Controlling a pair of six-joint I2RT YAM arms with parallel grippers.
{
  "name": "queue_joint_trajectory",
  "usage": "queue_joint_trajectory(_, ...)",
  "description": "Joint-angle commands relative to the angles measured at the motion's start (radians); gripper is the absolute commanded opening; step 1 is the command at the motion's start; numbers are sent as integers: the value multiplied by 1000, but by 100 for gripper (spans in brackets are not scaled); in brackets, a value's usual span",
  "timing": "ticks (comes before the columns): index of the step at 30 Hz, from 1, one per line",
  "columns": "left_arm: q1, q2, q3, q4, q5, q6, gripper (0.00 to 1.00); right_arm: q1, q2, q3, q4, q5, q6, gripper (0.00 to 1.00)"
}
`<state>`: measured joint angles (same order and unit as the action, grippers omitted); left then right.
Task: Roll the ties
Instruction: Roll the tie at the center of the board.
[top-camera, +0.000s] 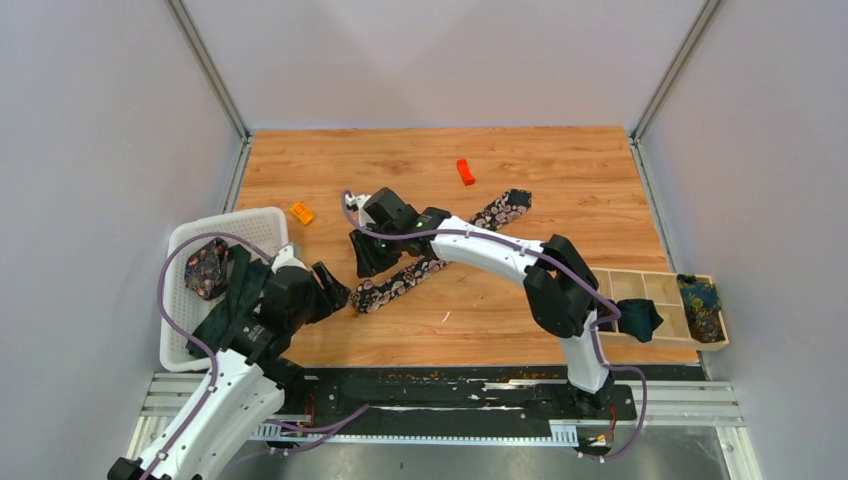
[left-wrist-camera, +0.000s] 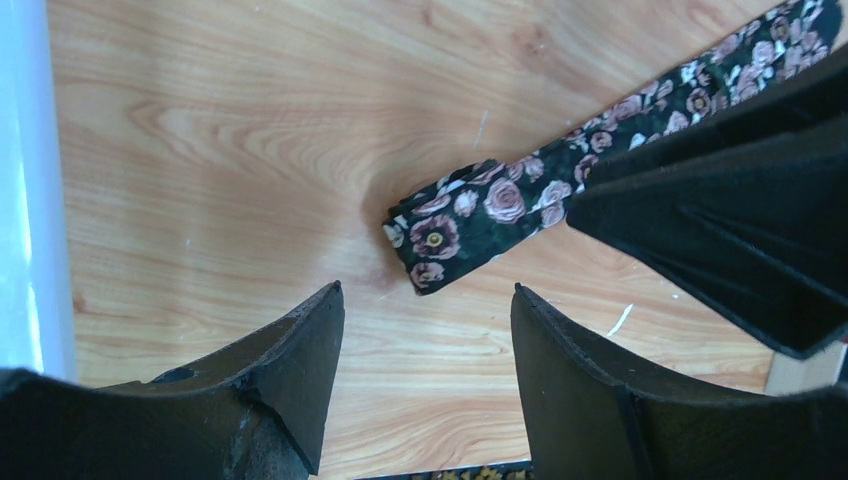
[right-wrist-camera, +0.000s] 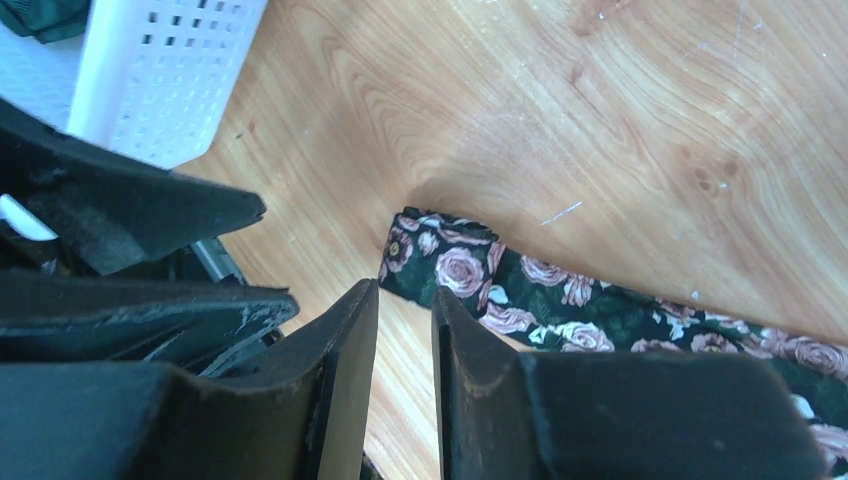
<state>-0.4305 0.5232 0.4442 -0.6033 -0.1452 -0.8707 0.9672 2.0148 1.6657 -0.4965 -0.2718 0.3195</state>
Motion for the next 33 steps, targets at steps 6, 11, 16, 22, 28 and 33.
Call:
queue_joint_trajectory(6,-2,-19,-24,-15,-12,-8,69,5,121,106,-62,18,-34,26)
queue_joint_trajectory(11,-2,-10,-43,11,7,-5,68,4,142,97,-68,41,-34,22)
queue_joint_trajectory(16,-2,2,-52,29,14,-2,67,5,123,46,-55,56,-27,19)
queue_joint_trajectory(22,-2,15,-81,90,36,-18,66,5,101,-8,-30,63,-18,18)
queue_joint_trajectory(28,-2,51,-100,165,56,-35,65,4,94,-47,1,62,-8,17)
queue_joint_trajectory(33,-2,113,-104,224,65,-40,64,2,102,-53,7,62,-12,17)
